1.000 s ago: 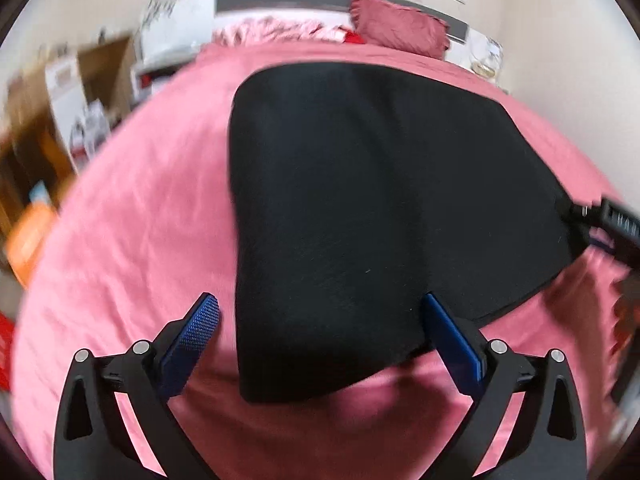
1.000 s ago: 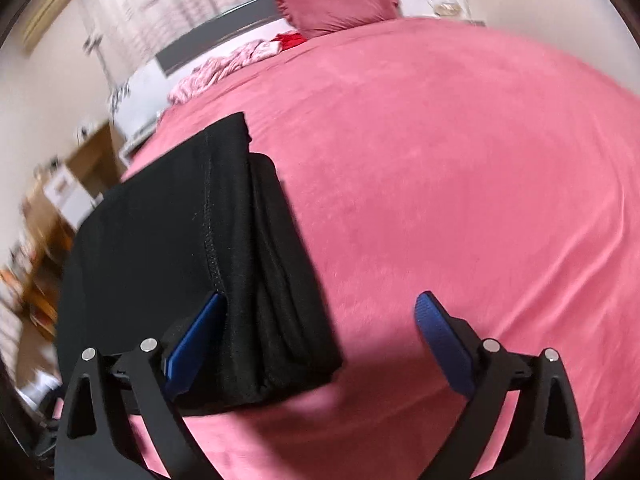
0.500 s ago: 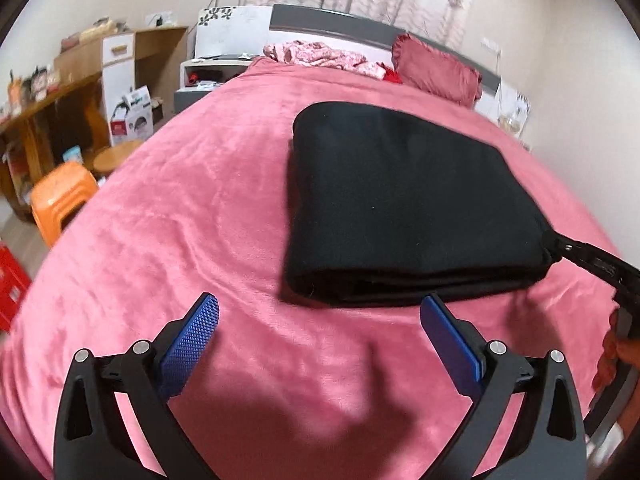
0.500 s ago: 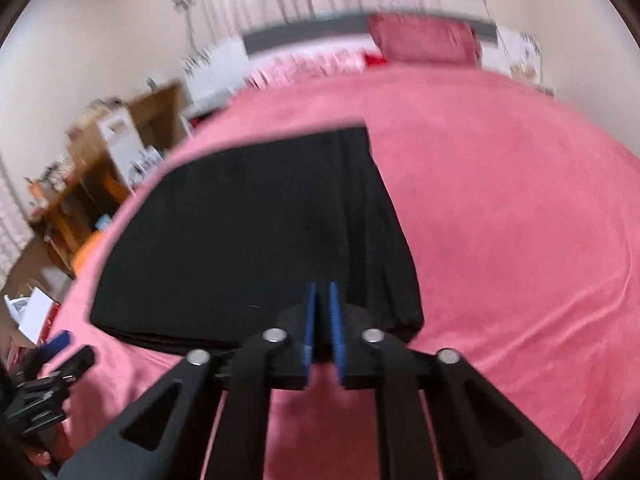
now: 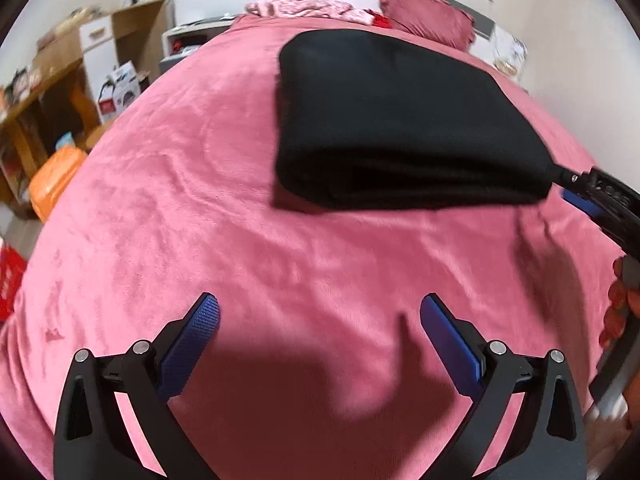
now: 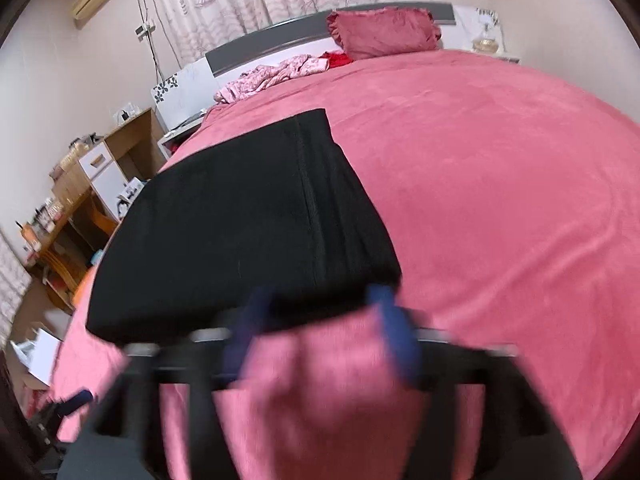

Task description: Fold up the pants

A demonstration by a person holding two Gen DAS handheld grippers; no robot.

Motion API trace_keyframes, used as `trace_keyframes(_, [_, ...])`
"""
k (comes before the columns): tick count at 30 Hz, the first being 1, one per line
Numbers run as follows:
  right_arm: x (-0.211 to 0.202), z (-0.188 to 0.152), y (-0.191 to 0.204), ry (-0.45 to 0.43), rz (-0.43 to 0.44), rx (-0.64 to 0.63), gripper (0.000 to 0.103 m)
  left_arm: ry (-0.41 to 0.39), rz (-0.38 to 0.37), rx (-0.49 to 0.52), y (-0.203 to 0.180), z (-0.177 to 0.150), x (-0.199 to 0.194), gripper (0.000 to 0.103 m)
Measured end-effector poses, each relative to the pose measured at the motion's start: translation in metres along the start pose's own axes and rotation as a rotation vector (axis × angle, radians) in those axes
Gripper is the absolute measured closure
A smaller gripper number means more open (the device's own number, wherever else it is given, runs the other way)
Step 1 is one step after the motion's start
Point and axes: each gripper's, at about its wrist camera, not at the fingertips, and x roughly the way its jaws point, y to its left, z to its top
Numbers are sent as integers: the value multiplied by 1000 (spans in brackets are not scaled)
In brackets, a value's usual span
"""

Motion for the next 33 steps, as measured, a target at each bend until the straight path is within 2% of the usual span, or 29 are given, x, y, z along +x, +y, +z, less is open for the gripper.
trace_keyframes(5, [0,-37,17,106,-16,-58,29,-6,-1,29,-9,-8,-3,3])
trace_keyframes(7, [-1,-44,20,129,-25,-65,17,-23,-4,17,-8,-10,-9,3])
trace_keyframes(10, [-15,-48,26,113,-28,-94,8,-60,11,16,-6,-10,-20,3])
trace_keyframes(12, [-27,-49,32,78,-35,-120,2,-77,81,12,-5,-8,-26,3])
trace_keyframes(15, [-45,-49,37,22,-53,-151,2,-97,217,26,-5,-9,-31,3])
trace_keyframes(16, [-50,-50,38,2,-72,-163,2,-106,236,35,-5,-10,-32,3])
trace_keyframes(21, [-51,-56,46,-18,-156,-204,2,-127,145,32,-2,-12,-43,3])
trace_keyframes(26, [-48,-57,46,-12,-163,-219,2,-177,130,15,-2,-13,-56,3])
trace_keyframes(33, [-49,-56,46,-25,-151,-219,2,-175,139,5,-6,-15,-57,3])
